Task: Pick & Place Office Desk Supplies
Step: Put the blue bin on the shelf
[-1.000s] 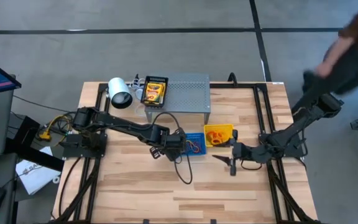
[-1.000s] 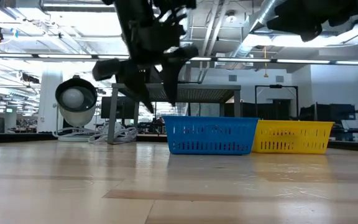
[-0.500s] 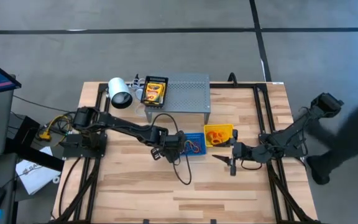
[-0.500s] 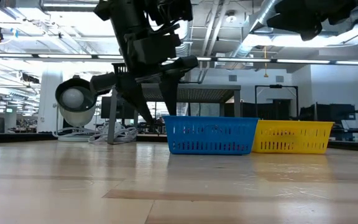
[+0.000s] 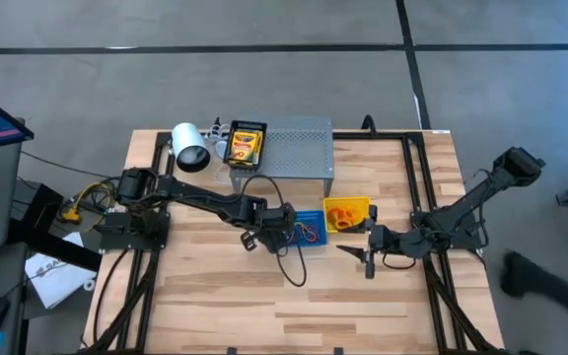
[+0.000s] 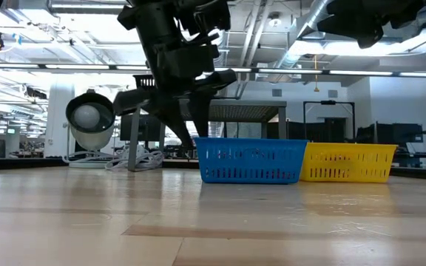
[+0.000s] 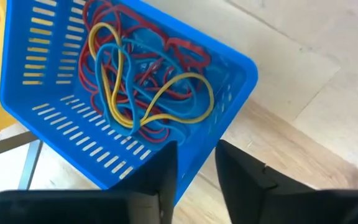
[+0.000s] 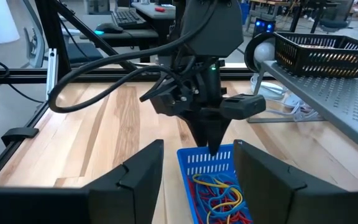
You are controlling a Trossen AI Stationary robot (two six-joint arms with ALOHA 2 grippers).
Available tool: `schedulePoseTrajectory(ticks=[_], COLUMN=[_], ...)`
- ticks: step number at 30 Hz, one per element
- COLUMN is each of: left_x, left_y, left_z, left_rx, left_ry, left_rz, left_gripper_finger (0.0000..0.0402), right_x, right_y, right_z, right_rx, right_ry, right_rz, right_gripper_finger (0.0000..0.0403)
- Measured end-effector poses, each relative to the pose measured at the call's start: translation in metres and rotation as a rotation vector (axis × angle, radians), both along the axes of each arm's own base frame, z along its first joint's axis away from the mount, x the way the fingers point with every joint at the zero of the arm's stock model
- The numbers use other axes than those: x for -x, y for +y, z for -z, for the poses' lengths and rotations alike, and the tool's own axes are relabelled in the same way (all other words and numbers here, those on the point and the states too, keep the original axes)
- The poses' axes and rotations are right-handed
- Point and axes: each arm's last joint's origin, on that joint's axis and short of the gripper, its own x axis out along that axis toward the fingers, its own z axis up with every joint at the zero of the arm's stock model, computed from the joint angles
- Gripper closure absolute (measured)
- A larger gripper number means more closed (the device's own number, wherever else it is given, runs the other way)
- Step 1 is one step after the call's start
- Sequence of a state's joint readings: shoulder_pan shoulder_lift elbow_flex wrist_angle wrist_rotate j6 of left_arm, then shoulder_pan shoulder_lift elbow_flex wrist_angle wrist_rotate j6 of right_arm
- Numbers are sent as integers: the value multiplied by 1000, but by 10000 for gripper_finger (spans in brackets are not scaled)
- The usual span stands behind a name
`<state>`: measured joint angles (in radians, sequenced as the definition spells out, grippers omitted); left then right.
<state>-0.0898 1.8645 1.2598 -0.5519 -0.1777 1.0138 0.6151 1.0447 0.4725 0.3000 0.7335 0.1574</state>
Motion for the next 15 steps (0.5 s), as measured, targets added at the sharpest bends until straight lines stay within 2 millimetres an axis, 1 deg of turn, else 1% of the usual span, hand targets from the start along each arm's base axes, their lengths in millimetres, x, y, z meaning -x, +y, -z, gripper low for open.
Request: schedulePoseTrajectory(ticks=[6,12,15], left_x=[0,0,0], left_y=[-1,-1,-1], left_z=[0,0,0], left_rx=[22,45,61], left_ry=[3,-7,-11], left_rz=[5,-43,-73], left_gripper_finger=[339,384,394], right_x=[0,0,0], right_y=[0,0,0], right_z=[0,0,0], right_rx=[-1,-2,-3], right_ry=[0,-1,-1], right_rz=[0,0,0], right_gripper_finger=[214,214,214])
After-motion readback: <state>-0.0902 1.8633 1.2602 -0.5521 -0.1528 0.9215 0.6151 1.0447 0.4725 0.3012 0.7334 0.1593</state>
